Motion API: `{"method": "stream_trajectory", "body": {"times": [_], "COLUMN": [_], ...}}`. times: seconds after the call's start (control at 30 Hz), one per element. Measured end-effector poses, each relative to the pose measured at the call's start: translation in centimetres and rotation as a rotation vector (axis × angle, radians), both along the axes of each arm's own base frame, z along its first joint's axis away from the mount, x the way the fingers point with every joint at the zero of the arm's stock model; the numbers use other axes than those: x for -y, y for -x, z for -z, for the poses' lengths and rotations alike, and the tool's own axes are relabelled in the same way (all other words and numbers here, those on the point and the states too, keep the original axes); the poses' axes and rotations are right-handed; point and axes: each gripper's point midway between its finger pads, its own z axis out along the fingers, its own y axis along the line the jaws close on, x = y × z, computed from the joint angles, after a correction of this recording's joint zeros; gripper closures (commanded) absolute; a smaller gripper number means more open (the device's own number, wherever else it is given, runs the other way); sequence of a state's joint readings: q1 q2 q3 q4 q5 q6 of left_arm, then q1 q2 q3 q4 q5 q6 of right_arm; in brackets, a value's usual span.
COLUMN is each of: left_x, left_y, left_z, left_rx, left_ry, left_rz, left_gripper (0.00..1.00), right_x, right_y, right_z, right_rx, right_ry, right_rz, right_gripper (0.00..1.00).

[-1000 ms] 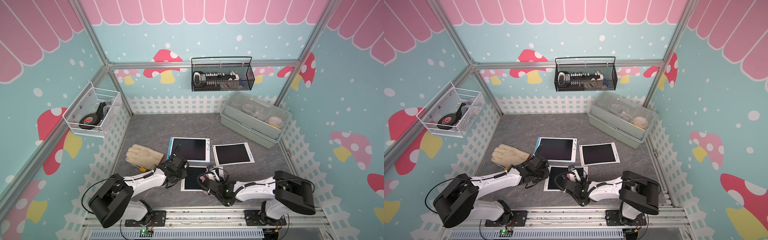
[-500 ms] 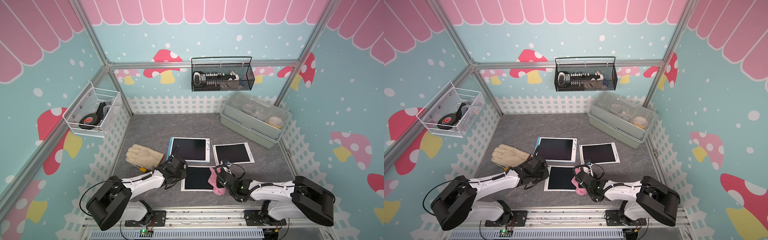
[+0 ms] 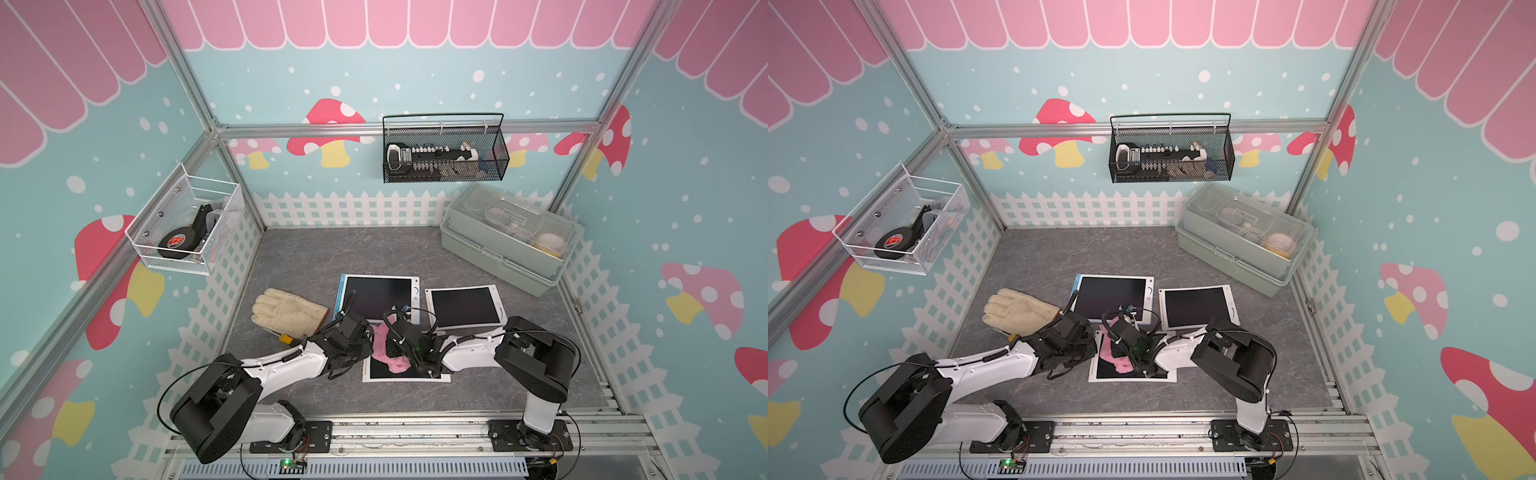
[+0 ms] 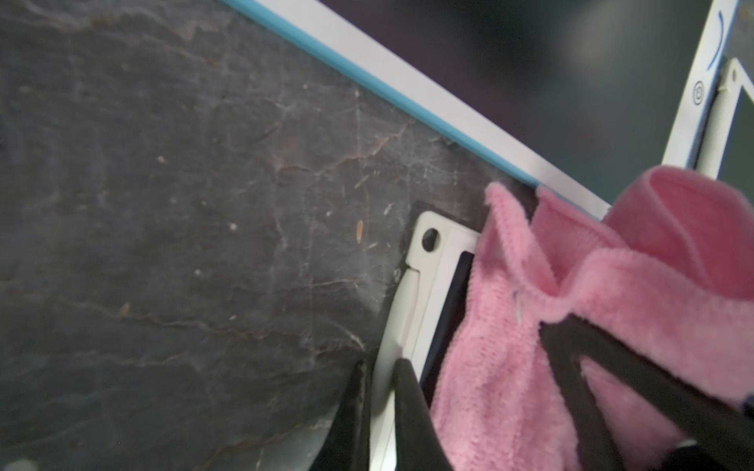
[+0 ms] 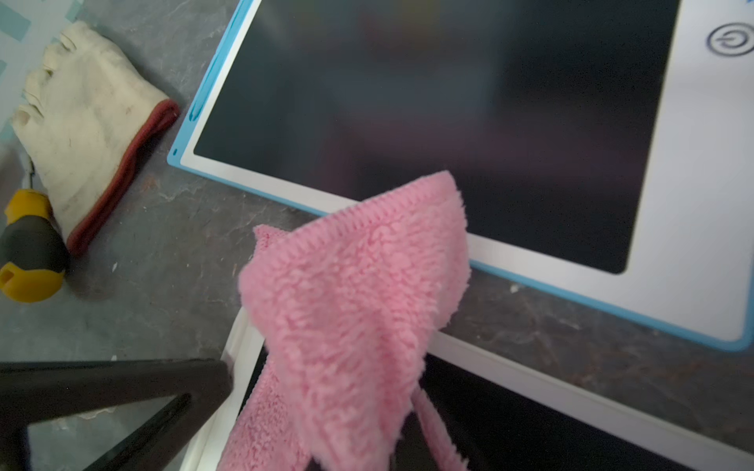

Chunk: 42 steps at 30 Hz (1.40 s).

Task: Wipe the drawing tablet
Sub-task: Wipe the dirt from the drawing tablet.

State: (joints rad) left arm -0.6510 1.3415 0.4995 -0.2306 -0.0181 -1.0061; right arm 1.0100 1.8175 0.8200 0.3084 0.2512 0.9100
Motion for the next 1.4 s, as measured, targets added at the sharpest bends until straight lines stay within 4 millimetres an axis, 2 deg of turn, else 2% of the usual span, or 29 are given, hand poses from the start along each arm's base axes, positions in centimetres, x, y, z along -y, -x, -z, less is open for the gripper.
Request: {"method": "stream_trajectory", "body": {"times": [0.1,0.2,0.27,0.33,0.4,0.5,0.57,0.63,0.7,0.77,0.97,1.07,1.17,1.23,1.33,1.37,1.4], "left_x": [0.0,0.0,0.0,0.0,0.0,0.0,0.0,0.0,0.0,-0.1,-0.1,0.0,0.0,0.0,0.0,-0.1,-0.1], "left_y": [0.0,0.0,0.0,0.0,0.0,0.0,0.0,0.0,0.0,0.0,0.0,0.0,0.0,0.0,0.0,0.1,0.1], "left_z": [0.0,0.0,0.0,0.0,0.0,0.0,0.0,0.0,0.0,0.0,0.0,0.0,-0.1,-0.1,-0.1,0.0,-0.1], "left_rx": [-0.002,-0.003,-0.004,-0.006,-0.007,-0.004,-0.003,-0.004,-0.004,-0.004,-0.006,-0.007,-0.006,-0.007,-0.007,-0.011,-0.011], "left_ry": [0.003,0.005,0.006,0.009,0.01,0.015,0.021,0.03,0.037,0.04,0.045,0.045,0.046,0.046,0.047,0.045,0.048], "left_rz": [0.0,0.0,-0.001,-0.002,-0.001,-0.002,-0.003,-0.005,-0.005,-0.007,-0.007,-0.007,-0.007,-0.006,-0.006,-0.005,-0.005], "left_gripper": [0.88,0.88,0.88,0.89,0.88,0.88,0.89,0.89,0.89,0.89,0.89,0.89,0.89,0.89,0.89,0.9,0.9], "right_x": [3.5,7.0,7.5,6.6,3.6,-2.4,-5.0,-6.5,-6.6,-5.8,1.3,2.8,1.8,-0.6,-5.5,-6.3,-6.2], "right_y": [-0.4,0.2,0.6,0.6,0.0,-1.3,-1.9,-2.1,-2.1,-2.1,-0.7,0.3,0.7,1.1,2.1,2.4,2.6], "right_z": [0.0,-0.2,-0.3,0.0,0.1,-0.1,-0.2,-0.3,-0.2,-0.1,-0.2,0.0,0.0,-0.1,-0.5,-0.5,-0.3], "right_rx": [-0.008,-0.01,-0.01,-0.015,-0.013,-0.006,-0.004,-0.008,-0.016,-0.019,-0.035,-0.04,-0.036,-0.036,-0.033,-0.03,-0.036], "right_ry": [0.001,0.056,0.076,0.091,0.089,0.016,-0.032,-0.068,-0.081,-0.098,-0.025,0.012,0.029,0.032,0.013,0.012,0.013], "right_rz": [0.044,0.069,0.053,0.026,-0.019,-0.089,-0.118,-0.138,-0.144,-0.138,-0.093,-0.105,-0.13,-0.172,-0.251,-0.261,-0.256], "right_gripper": [1.0,1.0,1.0,1.0,1.0,1.0,1.0,1.0,1.0,1.0,1.0,1.0,1.0,1.0,1.0,1.0,1.0]}}
